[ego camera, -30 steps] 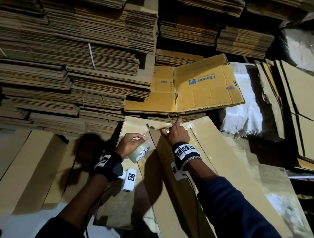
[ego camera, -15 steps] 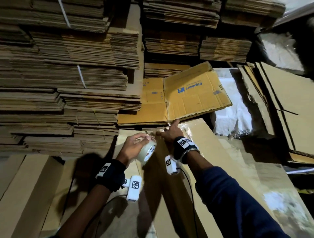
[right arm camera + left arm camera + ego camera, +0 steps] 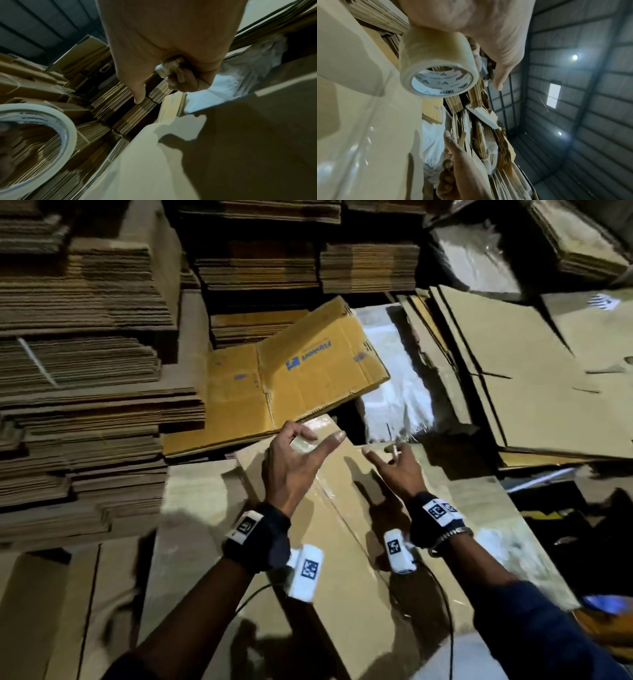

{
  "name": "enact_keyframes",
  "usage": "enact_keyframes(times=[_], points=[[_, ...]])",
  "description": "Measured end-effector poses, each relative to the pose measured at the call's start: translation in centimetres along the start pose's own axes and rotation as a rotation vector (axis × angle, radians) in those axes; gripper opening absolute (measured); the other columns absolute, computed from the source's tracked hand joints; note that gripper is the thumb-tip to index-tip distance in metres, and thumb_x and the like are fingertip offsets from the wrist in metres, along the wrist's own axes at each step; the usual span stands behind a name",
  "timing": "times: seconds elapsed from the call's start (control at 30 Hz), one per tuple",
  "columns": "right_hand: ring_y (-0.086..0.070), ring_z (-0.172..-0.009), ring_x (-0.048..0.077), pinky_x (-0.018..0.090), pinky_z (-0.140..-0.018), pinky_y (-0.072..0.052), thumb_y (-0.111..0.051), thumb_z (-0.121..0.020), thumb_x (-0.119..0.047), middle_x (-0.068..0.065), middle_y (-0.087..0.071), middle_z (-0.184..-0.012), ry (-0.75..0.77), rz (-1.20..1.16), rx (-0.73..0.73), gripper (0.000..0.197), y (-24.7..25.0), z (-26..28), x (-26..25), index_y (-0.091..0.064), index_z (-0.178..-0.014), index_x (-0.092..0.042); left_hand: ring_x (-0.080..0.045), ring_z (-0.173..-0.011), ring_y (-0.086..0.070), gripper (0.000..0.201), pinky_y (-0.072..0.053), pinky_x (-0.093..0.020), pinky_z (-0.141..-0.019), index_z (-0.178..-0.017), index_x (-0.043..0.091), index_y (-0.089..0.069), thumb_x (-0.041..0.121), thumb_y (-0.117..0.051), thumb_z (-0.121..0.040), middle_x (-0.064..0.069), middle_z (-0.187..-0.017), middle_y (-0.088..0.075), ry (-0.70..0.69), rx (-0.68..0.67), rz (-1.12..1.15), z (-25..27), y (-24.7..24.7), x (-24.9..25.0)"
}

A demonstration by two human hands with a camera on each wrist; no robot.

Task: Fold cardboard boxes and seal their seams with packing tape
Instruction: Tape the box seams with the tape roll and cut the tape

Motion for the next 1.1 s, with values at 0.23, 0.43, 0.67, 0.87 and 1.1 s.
enact_keyframes(times=[0.23,0.43,0.67,0.87,1.1], points=[[-0.06,-0.099,0.025,0.037,-0.088,-0.049,-0.078,-0.079,-0.066,-0.001,-0.061,-0.105,-0.077,0.091,0.062,0.065,12.3,-2.2,11.9,-0.058,-0.114,-0.016,-0.007,-0.082,-0.065,0.025,-0.051,-0.036,-0.075,-0.077,0.035,-0.052,0.042,-0.074,-0.089,0.018,-0.081,-0.065,-0.178,-0.077,-0.129,5.5,-15.7,3.0],[-0.06,-0.111,0.032,0.04,-0.089,-0.049,-0.069,-0.087,-0.066,0.008,-0.062,-0.117,-0.268,0.191,-0.053,0.066,20.7,-4.0,24.4,-0.052,-0.122,-0.013,-0.021,-0.083,-0.068,0.024,-0.057,-0.041,-0.072,-0.088,0.034,-0.06,0.055,-0.058,-0.1,0.011,-0.083,-0.068,-0.16,-0.242,-0.205,9.2,-31.4,3.3],[-0.047,-0.071,0.015,0.03,-0.064,-0.039,-0.038,-0.103,-0.033,0.003,-0.051,-0.085,-0.426,0.145,-0.184,0.033,27.0,-4.0,33.6,-0.059,-0.107,-0.008,-0.036,-0.102,-0.07,0.023,-0.058,-0.041,-0.081,-0.1,0.024,-0.076,0.041,-0.06,-0.101,-0.006,-0.102,-0.078,0.06,-0.437,-0.475,14.7,-45.6,-4.4],[-0.064,-0.109,0.039,0.035,-0.082,-0.042,-0.043,-0.11,-0.019,0.016,-0.063,-0.107,-0.352,0.303,-0.206,0.038,27.5,-4.2,38.1,-0.059,-0.14,-0.001,-0.034,-0.11,-0.068,0.026,-0.048,-0.03,-0.079,-0.116,0.013,-0.079,0.024,-0.057,-0.106,-0.011,-0.119,-0.074,0.115,-0.414,-0.511,19.1,-48.7,-14.0],[-0.073,-0.096,0.036,0.038,-0.08,-0.056,-0.068,-0.096,-0.044,0.015,-0.078,-0.097,-0.284,0.453,-0.061,0.03,27.6,-5.1,41.7,-0.072,-0.11,-0.018,-0.036,-0.115,-0.066,0.044,-0.057,-0.049,-0.089,-0.123,0.031,-0.074,0.016,-0.071,-0.082,-0.008,-0.132,-0.069,-0.124,-0.695,-0.993,21.9,-52.2,-22.1]])
Point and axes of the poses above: each hand's wrist, its own z-axis away from the middle knuckle, its own y-axis out of the back of the hand, x = y × z, the point moved 6 cm from there along -z, towards the middle knuckle
